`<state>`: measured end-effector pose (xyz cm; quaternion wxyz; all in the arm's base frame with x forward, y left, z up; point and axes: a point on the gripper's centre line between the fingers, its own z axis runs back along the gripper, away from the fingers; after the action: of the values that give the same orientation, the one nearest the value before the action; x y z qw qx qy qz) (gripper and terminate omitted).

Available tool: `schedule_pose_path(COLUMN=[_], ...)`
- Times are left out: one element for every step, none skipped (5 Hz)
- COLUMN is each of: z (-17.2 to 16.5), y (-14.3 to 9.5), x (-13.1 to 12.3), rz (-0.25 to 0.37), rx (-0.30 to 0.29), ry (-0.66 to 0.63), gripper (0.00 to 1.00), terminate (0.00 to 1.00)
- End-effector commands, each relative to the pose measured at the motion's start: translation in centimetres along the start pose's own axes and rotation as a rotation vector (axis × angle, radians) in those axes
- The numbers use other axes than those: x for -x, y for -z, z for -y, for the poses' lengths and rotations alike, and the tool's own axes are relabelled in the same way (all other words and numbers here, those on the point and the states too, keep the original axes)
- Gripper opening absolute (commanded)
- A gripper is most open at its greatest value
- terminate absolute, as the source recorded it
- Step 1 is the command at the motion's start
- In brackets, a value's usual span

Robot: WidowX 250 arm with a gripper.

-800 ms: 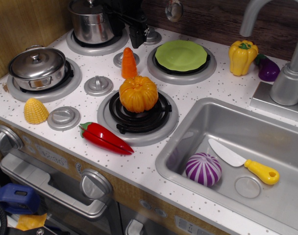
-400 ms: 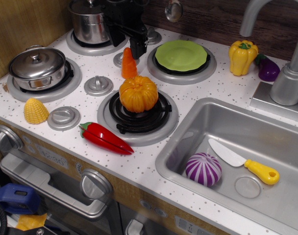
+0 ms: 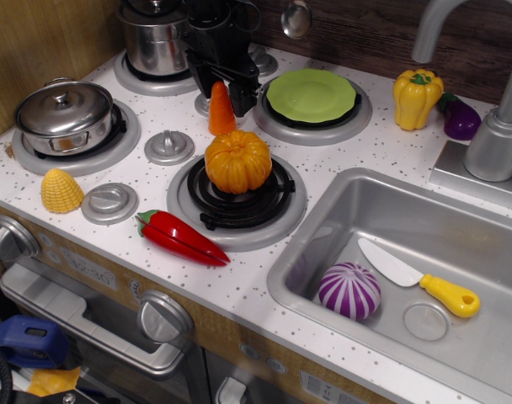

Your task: Put carrot on plate

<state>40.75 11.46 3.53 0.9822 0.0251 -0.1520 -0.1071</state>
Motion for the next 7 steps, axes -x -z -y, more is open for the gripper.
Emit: schedule_pose_path(z=[-0.6,-0.5,-0.4,-0.1,0.9,1.7,2.3], y=[-0.5,-0.7,-2.0,-3.9,-5.5,-5.8,-5.6], x=[-0.1,0.0,-0.8,-1.6,-2.6,-4.0,-5.5], rz=[0.011,0.026,0.075,0.111,0.153,0.214,0.249], rx=[-0.011,-0.019,-0.052,-0.095,-0.129,-0.128,-0.113], ry=[-0.028,-0.036,-0.040,-0.043,-0.043,-0.009,0.013], gripper=[0.00,0.00,0.00,0.00,0.00,0.00,0.00], terminate=[0.00,0.00,0.00,0.00,0.00,0.00,0.00])
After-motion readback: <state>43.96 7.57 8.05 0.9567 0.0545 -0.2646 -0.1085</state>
